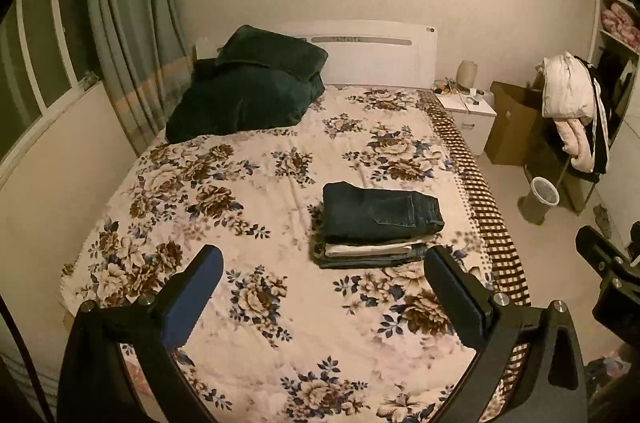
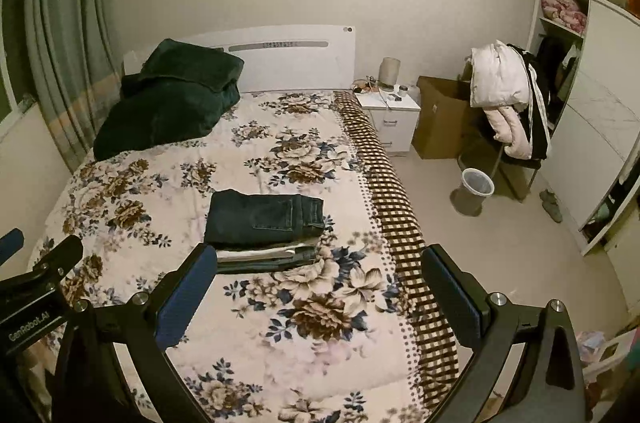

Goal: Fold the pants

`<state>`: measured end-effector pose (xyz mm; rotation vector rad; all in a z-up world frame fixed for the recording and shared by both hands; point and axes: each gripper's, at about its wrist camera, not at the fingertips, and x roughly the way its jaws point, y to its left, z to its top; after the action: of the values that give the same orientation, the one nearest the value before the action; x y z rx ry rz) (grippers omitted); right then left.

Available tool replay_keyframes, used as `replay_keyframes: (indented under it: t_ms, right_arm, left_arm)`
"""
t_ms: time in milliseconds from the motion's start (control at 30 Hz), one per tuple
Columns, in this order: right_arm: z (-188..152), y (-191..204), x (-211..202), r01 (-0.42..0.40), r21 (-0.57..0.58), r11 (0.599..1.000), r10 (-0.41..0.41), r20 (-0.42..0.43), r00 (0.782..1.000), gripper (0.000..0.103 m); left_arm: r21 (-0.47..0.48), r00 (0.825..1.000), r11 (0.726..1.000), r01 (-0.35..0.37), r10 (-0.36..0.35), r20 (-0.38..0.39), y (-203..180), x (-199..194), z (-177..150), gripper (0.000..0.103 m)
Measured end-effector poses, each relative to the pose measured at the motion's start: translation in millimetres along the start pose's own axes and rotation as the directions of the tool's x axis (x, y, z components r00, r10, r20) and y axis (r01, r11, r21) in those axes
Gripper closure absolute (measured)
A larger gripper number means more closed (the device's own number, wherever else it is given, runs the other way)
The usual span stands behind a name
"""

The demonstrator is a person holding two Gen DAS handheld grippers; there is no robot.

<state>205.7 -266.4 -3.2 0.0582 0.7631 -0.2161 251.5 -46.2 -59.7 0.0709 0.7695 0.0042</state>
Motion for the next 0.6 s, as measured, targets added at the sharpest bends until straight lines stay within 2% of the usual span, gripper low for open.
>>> replay_keyframes:
  t_ms: [300,600]
  right_arm:
    - [-9,3,28,-0.009,0.001,1.0,0.009,-0.023,1.0,0.0]
    - [-15,4,35,-0.028,0.002,1.0,0.028,-0.034,0.999,0.0]
  left_arm:
    - [0.009,1.0,1.0,-0.004,0.004,-0.027,-4,15,2,0.0]
    - [0.005,1.0,1.0,0.016,-0.015,-0.025,-3,18,1,0.0]
